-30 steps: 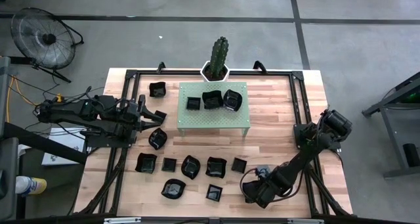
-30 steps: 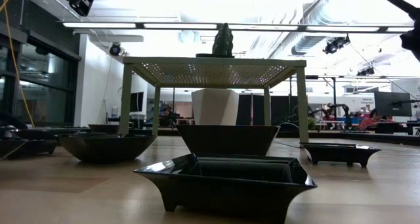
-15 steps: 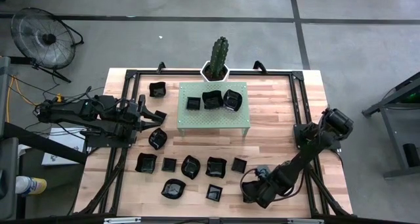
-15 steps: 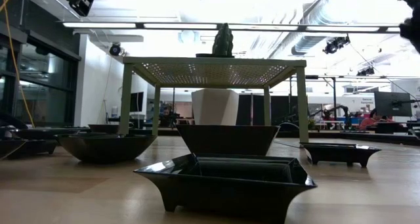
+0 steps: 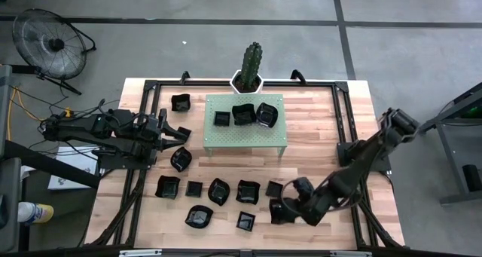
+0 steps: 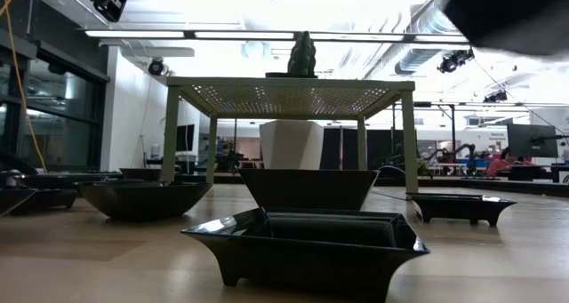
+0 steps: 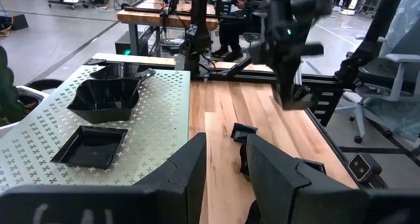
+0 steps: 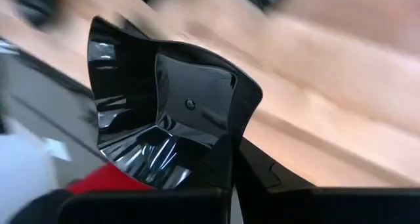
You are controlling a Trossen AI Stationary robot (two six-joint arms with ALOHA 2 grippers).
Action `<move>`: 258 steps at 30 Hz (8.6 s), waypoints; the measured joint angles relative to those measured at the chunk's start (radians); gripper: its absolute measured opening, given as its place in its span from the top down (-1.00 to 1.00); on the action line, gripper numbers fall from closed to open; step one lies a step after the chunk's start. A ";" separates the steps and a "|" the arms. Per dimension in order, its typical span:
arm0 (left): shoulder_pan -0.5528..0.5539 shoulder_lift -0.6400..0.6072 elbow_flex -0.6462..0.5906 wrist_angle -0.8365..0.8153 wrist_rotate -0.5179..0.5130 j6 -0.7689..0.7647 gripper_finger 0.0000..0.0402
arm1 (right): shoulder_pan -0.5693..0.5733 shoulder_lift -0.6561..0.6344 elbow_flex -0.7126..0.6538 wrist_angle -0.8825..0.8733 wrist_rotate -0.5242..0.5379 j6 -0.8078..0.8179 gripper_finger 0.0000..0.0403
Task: Pick & Place Mini shaped plates
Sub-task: Stack the distorted square plate on top of the distorted square plate on the shelf, then stack the square plate on top of the square plate on the shelf
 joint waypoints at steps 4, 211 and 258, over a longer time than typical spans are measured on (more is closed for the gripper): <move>0.000 0.000 0.000 0.000 0.000 0.001 0.46 | -0.059 -0.073 0.000 0.012 0.092 -0.098 1.00; 0.000 0.000 0.000 -0.048 0.025 -0.038 0.46 | -0.152 0.248 -0.028 0.061 -0.069 0.095 0.20; 0.000 0.000 0.000 -0.052 0.014 -0.043 0.46 | -0.227 0.265 -0.051 0.023 -0.054 0.082 0.53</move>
